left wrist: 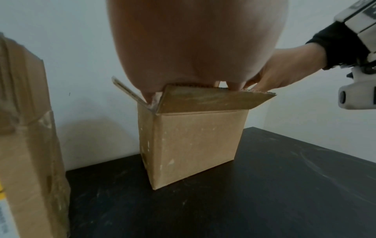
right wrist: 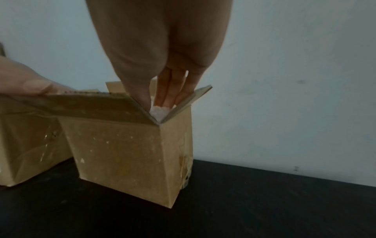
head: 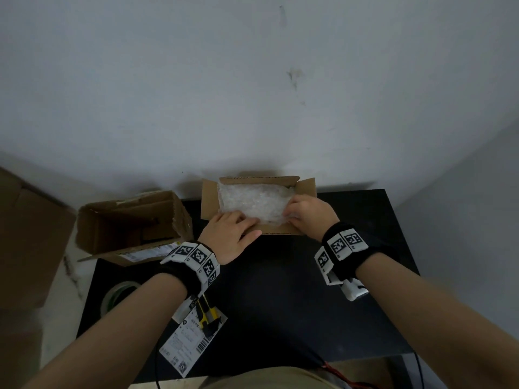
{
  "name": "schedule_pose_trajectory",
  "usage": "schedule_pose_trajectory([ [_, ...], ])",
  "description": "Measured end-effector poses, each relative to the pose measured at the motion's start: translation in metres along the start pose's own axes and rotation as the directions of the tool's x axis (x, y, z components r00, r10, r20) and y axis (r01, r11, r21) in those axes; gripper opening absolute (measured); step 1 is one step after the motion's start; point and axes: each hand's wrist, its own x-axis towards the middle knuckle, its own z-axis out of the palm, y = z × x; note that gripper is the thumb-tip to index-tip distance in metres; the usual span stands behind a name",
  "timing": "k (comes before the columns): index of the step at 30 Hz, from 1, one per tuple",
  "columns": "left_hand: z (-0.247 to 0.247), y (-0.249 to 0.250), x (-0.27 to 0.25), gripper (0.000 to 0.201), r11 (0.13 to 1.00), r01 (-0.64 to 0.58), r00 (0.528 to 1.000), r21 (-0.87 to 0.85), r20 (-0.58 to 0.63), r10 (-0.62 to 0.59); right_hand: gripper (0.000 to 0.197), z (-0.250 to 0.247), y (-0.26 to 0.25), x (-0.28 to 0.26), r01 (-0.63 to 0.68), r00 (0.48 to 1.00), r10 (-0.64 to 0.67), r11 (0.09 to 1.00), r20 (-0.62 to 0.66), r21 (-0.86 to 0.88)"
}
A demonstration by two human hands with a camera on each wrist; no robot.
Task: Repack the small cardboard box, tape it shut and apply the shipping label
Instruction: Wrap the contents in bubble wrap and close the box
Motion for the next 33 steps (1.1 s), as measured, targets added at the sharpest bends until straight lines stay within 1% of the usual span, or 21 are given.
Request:
schedule_pose_trajectory([
  [4, 0.006, 0.000, -0.003, 0.074, 0.999, -0.004, 1.000, 0.039, -0.022, 0.005, 0.019, 0.007, 0.000, 0.010, -0.029, 0.999, 0.031, 0.998, 0.024, -0.058],
  [6, 0.011, 0.000, -0.005, 0.069, 0.999, -0.011, 0.999, 0.036, -0.041, 0.012, 0.021, 0.011, -0.002, 0.014, -0.034, 0.998, 0.039, 0.995, 0.052, -0.091],
  [9, 0.013, -0.001, -0.009, 0.060, 0.998, -0.007, 0.995, -0.057, -0.098, 0.001, 0.027, 0.013, -0.006, 0.019, 0.003, 0.991, 0.018, 0.988, 0.132, -0.156],
  [11, 0.012, -0.004, -0.012, 0.058, 0.996, -0.020, 0.992, -0.090, -0.129, 0.008, 0.028, 0.013, -0.004, 0.020, 0.005, 0.981, 0.021, 0.990, 0.192, -0.138],
  [13, 0.011, -0.006, -0.015, 0.058, 0.999, -0.038, 0.986, -0.002, -0.161, 0.037, 0.027, 0.008, -0.001, 0.018, -0.032, 0.972, 0.051, 0.996, 0.227, -0.088],
  [15, 0.009, -0.006, -0.016, 0.052, 0.993, 0.009, 0.976, 0.116, -0.217, 0.016, 0.028, 0.002, -0.001, 0.012, -0.064, 0.978, 0.070, 0.997, 0.194, -0.038],
  [16, 0.006, -0.006, -0.017, 0.048, 0.989, 0.049, 0.967, 0.141, -0.255, -0.011, 0.030, -0.001, -0.002, 0.008, -0.061, 0.987, 0.063, 0.998, 0.147, -0.020],
  [17, 0.004, -0.005, -0.018, 0.046, 0.987, 0.081, 0.957, 0.141, -0.288, -0.038, 0.031, -0.003, -0.006, 0.005, -0.043, 0.995, 0.043, 0.999, 0.085, -0.006],
  [19, 0.003, -0.004, -0.019, 0.047, 0.990, 0.103, 0.949, 0.094, -0.308, -0.070, 0.034, -0.007, -0.017, -0.001, 0.043, 0.998, -0.041, 0.999, -0.049, 0.028],
  [20, 0.004, -0.004, -0.019, 0.048, 0.992, 0.099, 0.949, 0.078, -0.308, -0.070, 0.036, -0.007, -0.025, -0.001, 0.089, 0.993, -0.085, 0.995, -0.083, 0.044],
  [21, 0.006, -0.004, -0.019, 0.048, 0.994, 0.091, 0.950, 0.068, -0.306, -0.066, 0.039, -0.007, -0.033, -0.001, 0.117, 0.991, -0.114, 0.992, -0.071, 0.048],
  [23, 0.009, -0.002, -0.018, 0.046, 0.997, 0.077, 0.956, 0.022, -0.287, -0.068, 0.050, -0.001, -0.045, 0.002, 0.117, 0.991, -0.117, 0.993, 0.068, 0.004],
  [25, 0.014, -0.004, -0.018, 0.048, 0.997, 0.072, 0.960, -0.012, -0.270, -0.072, 0.058, 0.008, -0.051, 0.007, 0.105, 0.973, -0.091, 0.993, 0.211, -0.057],
  [27, 0.020, -0.006, -0.019, 0.052, 0.998, 0.069, 0.962, 0.007, -0.266, -0.065, 0.063, 0.015, -0.051, 0.010, 0.067, 0.949, -0.045, 0.996, 0.312, -0.061],
  [30, 0.022, -0.006, -0.020, 0.061, 0.997, 0.073, 0.967, -0.005, -0.246, -0.072, 0.066, 0.024, -0.047, 0.011, 0.005, 0.918, 0.004, 1.000, 0.396, -0.023],
  [33, 0.021, -0.003, -0.018, 0.070, 0.995, 0.103, 0.976, -0.008, -0.193, -0.102, 0.065, 0.030, -0.044, 0.013, -0.030, 0.913, 0.028, 1.000, 0.407, -0.003],
])
